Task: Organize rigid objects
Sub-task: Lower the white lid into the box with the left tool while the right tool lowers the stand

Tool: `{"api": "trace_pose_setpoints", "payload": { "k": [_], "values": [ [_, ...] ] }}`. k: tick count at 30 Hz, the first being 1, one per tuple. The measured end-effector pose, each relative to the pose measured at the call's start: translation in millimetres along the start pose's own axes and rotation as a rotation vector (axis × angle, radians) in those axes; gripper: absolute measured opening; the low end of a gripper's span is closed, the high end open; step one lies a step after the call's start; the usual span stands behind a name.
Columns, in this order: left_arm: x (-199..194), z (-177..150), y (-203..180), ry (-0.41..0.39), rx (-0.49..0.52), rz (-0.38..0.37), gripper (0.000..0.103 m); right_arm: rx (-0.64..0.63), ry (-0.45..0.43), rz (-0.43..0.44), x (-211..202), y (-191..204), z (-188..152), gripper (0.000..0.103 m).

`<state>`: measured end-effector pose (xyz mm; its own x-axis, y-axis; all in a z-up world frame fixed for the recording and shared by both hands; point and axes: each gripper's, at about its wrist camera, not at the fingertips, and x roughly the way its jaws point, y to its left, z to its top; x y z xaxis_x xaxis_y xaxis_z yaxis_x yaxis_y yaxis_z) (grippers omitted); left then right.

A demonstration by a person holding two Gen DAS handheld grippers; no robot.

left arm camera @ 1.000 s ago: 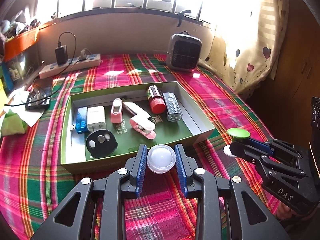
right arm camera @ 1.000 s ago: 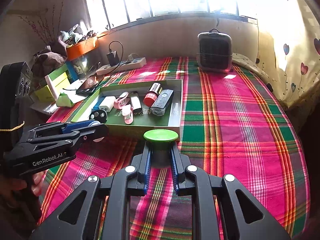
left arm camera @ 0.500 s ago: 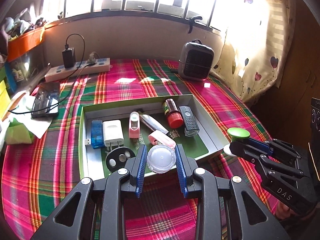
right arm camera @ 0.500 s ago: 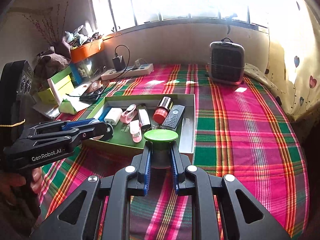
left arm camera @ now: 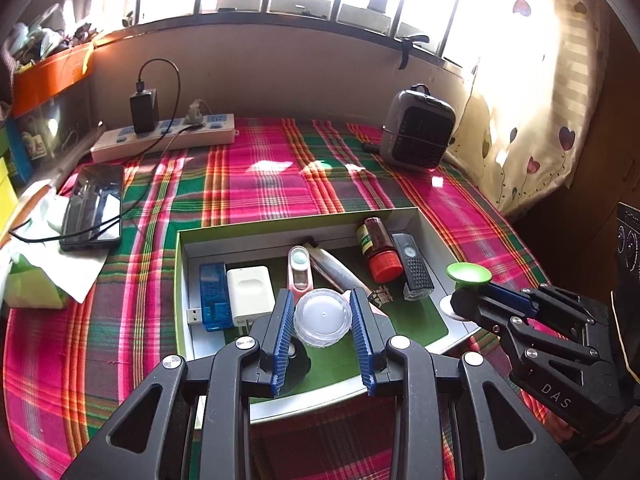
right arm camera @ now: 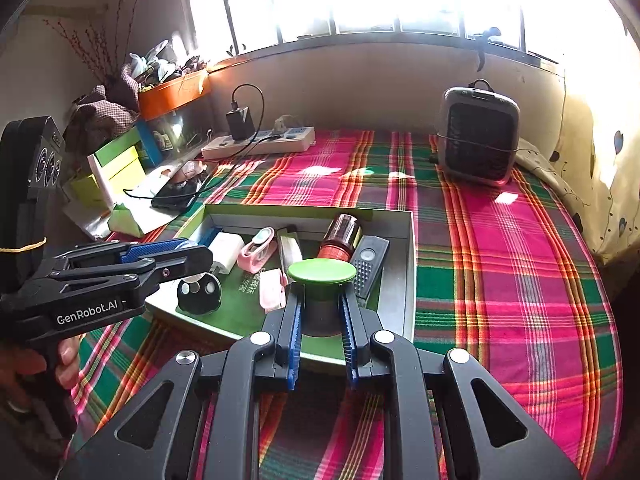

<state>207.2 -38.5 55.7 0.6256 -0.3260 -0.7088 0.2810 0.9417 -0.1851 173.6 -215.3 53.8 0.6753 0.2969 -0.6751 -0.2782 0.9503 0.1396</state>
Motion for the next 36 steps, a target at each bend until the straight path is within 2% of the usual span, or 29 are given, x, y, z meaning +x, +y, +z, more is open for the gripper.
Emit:
{"api": "trace_pose_setpoints", "payload": {
  "k": [8,22,36],
  "values": [
    [17,8,8,0.02,-0.018,-0.001,0.028,0.004,0.047,0.019,21,-3,0,0.019],
    [41,3,5,0.064,-0.004,0.001,0.028,0.005,0.095,0.019,42,-6,-3,0.019],
    [52,-1,3,0.091,0.006,0.004,0.028,-0.003,0.102,-0.002,47,-6,-7,0.019]
  ]
}}
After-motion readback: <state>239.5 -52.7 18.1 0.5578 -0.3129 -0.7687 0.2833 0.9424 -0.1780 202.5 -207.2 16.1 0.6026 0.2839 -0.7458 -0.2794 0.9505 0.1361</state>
